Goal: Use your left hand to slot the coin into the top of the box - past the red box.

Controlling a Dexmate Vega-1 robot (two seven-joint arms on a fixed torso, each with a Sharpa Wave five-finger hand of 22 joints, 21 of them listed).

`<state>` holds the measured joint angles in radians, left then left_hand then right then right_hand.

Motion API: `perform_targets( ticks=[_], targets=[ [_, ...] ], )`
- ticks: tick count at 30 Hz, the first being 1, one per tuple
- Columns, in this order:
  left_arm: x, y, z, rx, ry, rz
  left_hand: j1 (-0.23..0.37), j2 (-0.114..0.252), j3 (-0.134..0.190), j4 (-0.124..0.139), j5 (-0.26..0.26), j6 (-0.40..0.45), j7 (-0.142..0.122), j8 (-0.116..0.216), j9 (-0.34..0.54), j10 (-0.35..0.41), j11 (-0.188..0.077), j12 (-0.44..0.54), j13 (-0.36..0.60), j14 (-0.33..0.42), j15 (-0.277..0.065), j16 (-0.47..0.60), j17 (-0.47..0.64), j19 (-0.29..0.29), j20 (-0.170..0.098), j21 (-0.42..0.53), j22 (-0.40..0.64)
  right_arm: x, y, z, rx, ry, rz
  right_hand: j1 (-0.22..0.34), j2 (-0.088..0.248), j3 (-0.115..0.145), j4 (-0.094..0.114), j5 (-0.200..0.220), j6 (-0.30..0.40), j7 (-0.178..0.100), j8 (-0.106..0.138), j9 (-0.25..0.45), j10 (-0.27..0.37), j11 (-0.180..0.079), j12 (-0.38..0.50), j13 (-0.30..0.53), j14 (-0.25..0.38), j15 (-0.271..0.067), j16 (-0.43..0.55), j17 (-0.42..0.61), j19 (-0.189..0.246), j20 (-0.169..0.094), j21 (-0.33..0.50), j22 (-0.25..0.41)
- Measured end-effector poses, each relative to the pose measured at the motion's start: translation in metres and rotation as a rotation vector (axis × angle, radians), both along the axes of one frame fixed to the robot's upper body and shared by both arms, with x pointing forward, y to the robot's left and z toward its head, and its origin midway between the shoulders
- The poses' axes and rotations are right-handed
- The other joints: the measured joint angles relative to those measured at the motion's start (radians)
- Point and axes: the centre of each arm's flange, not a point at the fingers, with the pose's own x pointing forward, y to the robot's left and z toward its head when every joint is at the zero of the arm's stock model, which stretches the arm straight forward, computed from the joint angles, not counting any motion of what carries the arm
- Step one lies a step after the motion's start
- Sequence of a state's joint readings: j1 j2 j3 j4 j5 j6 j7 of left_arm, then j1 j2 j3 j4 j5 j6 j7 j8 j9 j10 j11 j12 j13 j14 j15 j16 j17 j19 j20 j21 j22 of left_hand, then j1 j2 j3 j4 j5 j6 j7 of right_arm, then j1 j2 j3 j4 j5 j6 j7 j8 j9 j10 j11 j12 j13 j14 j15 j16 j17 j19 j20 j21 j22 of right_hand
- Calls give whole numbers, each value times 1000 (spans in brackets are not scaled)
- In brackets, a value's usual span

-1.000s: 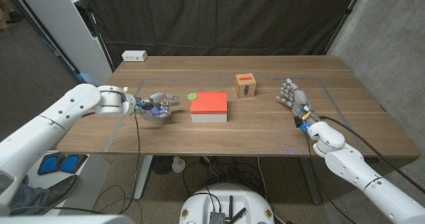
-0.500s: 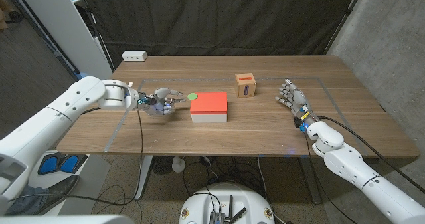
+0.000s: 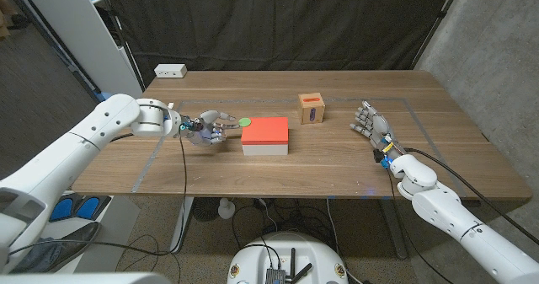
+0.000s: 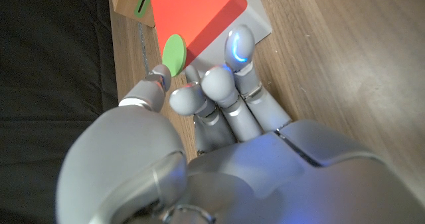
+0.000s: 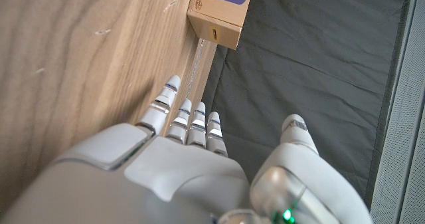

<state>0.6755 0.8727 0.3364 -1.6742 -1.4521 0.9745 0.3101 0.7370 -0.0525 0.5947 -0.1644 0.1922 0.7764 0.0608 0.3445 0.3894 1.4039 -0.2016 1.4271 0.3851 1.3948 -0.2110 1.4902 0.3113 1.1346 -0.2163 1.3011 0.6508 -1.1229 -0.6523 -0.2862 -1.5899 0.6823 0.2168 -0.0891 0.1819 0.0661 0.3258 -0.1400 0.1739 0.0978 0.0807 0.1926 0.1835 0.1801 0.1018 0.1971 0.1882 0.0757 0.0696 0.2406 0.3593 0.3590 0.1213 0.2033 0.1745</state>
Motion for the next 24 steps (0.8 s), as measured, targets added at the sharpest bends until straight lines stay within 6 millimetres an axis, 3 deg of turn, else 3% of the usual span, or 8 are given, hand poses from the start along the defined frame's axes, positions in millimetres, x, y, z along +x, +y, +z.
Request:
perform_targets(
  ticks=[24],
  targets=[
    [-3,-3,-3,-16,-15,45,0,0,5,-5,0,-9,2,0,-5,0,0,-11,2,0,0,0,2,0,0,23,-30,-5,-1,-3,-8,11,-10,0,0,0,0,0,0,0,0,0,0,0,0,0,0,0,0,0,0,0,0,0]
  ],
)
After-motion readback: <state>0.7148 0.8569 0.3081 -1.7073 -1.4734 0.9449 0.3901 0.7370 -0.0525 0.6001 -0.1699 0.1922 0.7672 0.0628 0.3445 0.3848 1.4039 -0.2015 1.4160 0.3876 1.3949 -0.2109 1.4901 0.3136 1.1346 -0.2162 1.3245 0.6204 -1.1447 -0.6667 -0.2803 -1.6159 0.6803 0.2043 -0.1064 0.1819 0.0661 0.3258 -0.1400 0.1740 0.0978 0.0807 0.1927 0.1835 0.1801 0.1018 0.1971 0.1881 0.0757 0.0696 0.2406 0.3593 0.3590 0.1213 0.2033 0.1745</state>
